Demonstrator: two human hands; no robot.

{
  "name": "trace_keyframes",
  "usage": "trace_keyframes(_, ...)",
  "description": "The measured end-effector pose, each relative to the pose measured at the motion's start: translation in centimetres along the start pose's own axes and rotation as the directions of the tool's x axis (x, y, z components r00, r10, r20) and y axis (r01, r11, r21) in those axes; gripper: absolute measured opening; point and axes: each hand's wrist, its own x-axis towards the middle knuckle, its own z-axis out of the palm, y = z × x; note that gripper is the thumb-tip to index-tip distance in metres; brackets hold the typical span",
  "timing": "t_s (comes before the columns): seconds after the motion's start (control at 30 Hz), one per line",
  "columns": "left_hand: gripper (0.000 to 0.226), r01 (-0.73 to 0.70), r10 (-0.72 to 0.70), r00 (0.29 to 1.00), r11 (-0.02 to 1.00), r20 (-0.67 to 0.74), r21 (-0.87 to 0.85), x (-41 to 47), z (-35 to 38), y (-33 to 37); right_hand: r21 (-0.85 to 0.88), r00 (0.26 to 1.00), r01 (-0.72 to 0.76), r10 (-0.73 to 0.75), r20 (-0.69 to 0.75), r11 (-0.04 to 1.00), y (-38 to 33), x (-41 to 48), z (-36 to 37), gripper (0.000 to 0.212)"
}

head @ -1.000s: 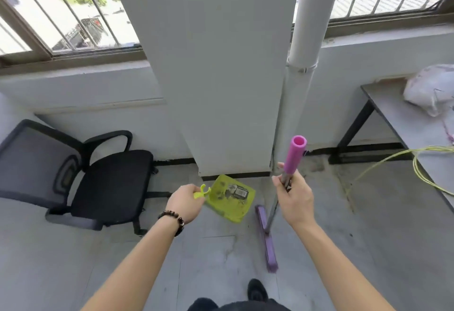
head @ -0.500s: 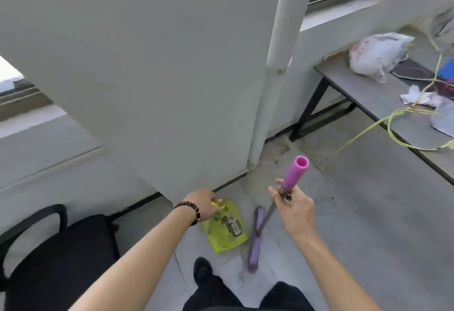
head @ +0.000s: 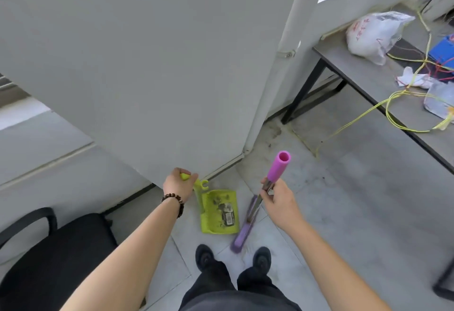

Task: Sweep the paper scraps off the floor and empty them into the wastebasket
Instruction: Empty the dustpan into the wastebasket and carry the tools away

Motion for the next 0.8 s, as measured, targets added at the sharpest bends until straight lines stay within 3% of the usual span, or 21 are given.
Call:
trace_keyframes(0.2,0.023,-0.298,0.268,0.943,0.944,0.195,0.141,1.8,-0.7,3.9,0.003,0.995,0.07,-0.07,-0.065,0.998,-1.4,0.0,0.5,0.016)
trace_keyframes(0.3,0.036,-0.231,0.221,0.963,0.972,0.157,0.05,3.6,-1.1,4.7,-0.031,0.989,0.11,-0.113,-0.1,0.993,-2.8,1.0,0.5,0.024)
trace_keyframes(0.43,0.036,-0.165,0.164,0.985,0.986,0.049,0.034,5.7,-2.3,5.1,-0.075,0.987,0.123,-0.13,-0.091,0.99,-4.2,2.8,1.9,0.056)
trace_keyframes(0.6,0.055,-0.162,0.156,0.986,0.983,0.066,0.09,7.5,-3.8,4.7,-0.066,0.989,0.149,-0.148,0.009,0.987,-7.4,7.5,4.5,0.018)
trace_keyframes(0.73,0.071,-0.144,0.136,0.985,0.987,0.103,0.067,7.1,-4.9,2.2,-0.116,0.975,0.202,-0.188,0.12,0.973,-10.7,12.1,7.7,0.025)
trace_keyframes(0.8,0.07,-0.174,0.167,0.985,0.969,0.054,0.175,7.1,-5.7,0.5,-0.143,0.968,0.215,-0.191,0.161,0.966,-11.6,13.3,9.1,0.025)
